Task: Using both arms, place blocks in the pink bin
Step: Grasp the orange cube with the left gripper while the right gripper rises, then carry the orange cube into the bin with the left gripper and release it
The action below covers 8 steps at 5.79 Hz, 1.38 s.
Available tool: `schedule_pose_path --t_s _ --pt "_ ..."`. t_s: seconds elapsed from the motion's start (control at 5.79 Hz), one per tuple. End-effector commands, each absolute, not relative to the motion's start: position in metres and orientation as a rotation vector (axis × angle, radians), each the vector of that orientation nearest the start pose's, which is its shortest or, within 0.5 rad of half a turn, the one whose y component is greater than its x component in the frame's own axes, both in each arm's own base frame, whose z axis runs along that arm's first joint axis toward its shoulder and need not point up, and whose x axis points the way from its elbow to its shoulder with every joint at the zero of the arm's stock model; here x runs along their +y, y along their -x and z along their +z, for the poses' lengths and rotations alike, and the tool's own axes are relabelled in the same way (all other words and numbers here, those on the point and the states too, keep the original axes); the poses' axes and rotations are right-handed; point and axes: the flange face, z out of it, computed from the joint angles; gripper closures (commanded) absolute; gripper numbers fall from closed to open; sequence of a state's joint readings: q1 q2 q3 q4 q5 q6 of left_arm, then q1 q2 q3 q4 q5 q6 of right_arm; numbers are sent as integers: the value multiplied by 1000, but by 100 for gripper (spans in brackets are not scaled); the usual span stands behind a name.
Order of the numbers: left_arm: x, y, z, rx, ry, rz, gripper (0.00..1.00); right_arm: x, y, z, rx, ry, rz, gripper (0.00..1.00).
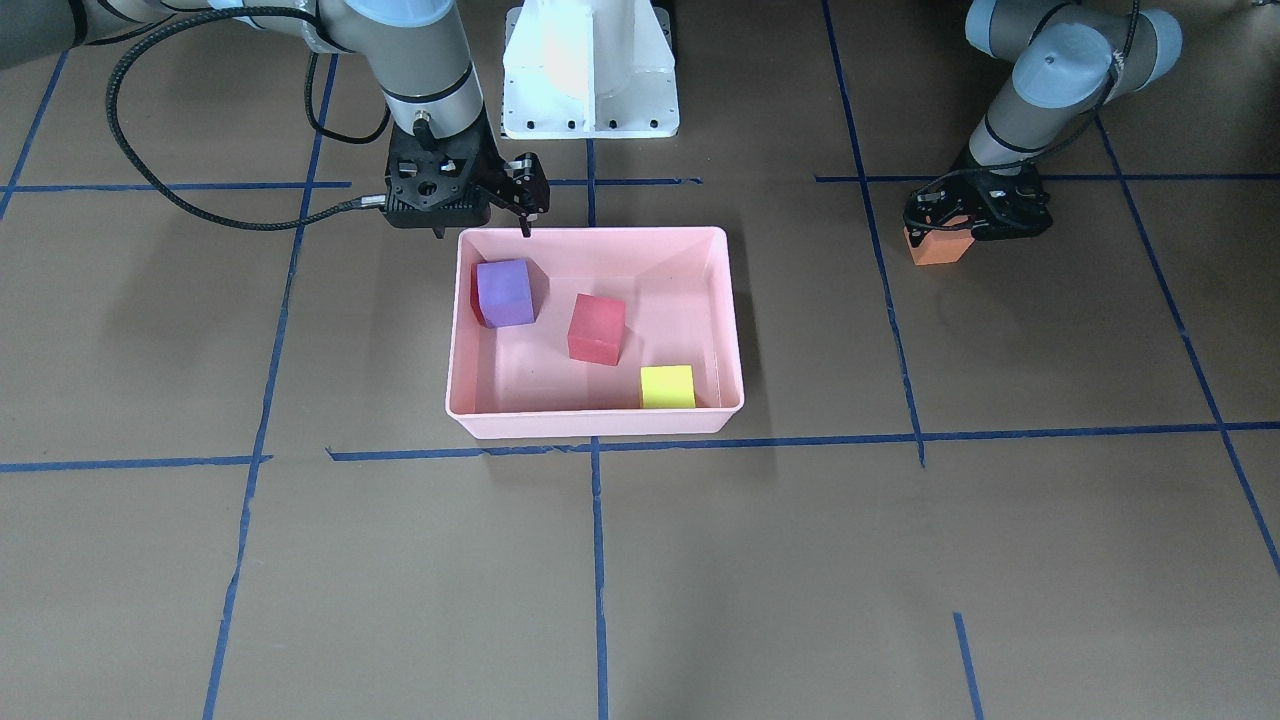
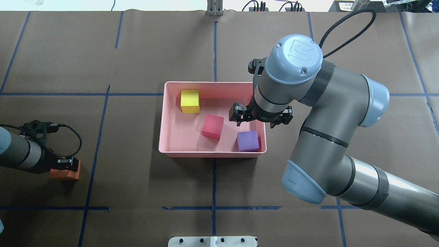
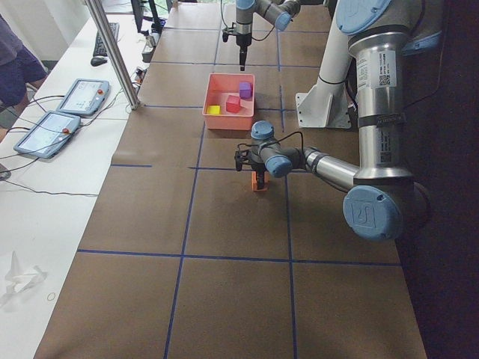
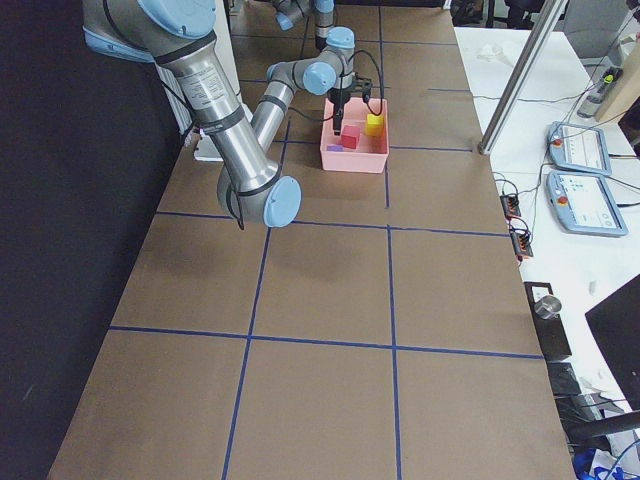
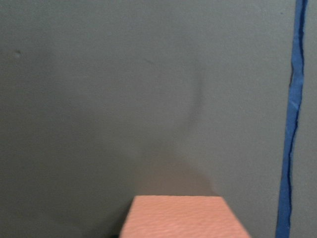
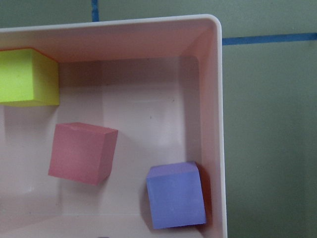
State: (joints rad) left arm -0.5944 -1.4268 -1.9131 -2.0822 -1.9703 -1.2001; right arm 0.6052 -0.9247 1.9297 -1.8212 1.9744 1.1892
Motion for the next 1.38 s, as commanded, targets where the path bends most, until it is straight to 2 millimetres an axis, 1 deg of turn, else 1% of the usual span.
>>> schedule_pose_path --t_s 0.0,0.17,0.35,0.52,0.69,0.86,1.04,1.21 --pt "-333 -323 473 854 -17 -55 61 -435 412 173 -841 -60 29 0" --pt "-337 -312 442 902 -57 -62 61 -441 384 185 -831 -114 -30 0" --pt "-356 -313 388 927 -88 -85 61 -449 359 204 -819 -139 -90 0" --pt "-375 -334 309 921 -85 -91 62 -458 332 228 -798 -168 -170 0" --pt "-391 -360 231 909 -73 -95 62 -468 298 259 -769 -183 -230 0" --pt "-400 -378 178 927 -80 -84 62 -477 253 290 -763 -190 -292 0" --pt "-416 -409 158 926 -64 -98 62 -479 212 318 -754 -197 -334 0" --pt "-439 -443 136 915 -53 -110 56 -475 175 348 -743 -199 -378 0"
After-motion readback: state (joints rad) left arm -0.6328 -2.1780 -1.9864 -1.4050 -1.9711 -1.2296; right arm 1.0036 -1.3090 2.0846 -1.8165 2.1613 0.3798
